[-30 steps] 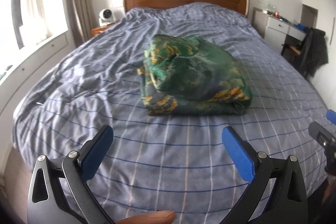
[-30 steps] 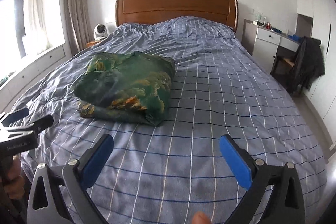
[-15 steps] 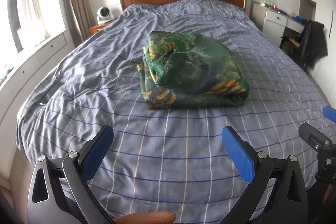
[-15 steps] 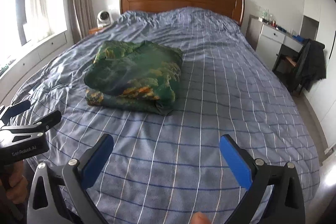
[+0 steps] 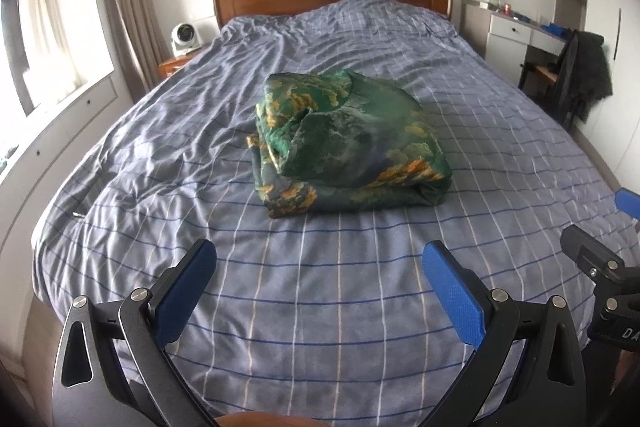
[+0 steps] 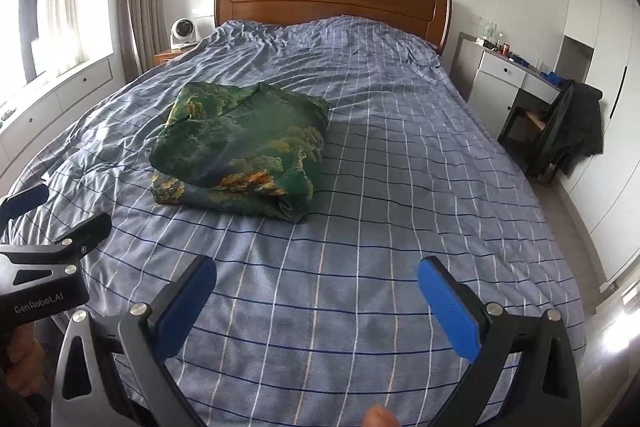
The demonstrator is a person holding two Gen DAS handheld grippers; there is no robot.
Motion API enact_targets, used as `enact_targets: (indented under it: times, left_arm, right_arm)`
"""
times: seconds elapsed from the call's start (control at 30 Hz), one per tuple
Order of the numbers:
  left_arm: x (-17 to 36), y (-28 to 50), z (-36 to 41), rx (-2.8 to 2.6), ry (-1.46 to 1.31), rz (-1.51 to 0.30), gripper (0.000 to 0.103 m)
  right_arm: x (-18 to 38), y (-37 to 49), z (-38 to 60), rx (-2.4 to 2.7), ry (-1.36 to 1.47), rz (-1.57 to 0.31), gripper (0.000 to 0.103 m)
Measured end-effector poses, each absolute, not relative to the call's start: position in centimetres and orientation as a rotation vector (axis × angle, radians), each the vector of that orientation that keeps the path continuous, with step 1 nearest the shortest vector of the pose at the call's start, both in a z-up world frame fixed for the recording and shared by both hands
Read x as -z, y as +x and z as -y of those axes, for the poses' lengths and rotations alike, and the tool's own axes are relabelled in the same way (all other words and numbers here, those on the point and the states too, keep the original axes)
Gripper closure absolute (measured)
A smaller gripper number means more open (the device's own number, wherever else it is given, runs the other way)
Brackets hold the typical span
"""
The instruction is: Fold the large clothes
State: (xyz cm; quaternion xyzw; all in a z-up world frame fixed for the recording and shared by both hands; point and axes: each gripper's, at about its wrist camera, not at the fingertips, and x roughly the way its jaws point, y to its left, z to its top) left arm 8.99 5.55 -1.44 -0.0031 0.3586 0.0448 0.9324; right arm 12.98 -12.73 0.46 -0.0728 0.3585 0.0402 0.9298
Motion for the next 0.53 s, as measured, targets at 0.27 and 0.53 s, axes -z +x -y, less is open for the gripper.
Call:
enact_targets:
  times: [0.27,0.53]
  left_arm:
    - [1.16,8.78,-5.83,-0.092,-0.015,-0.730,0.000]
    - [1.10,8.52,-5.74,-0.107,-0.015,-0.705,0.000]
  right_arm:
    - [-0.74,12.56,12.68,-0.083,-0.162,-0.722,0.000]
    - [-0.70,12.46,12.65,-0.086,-0.159,-0.724,0.000]
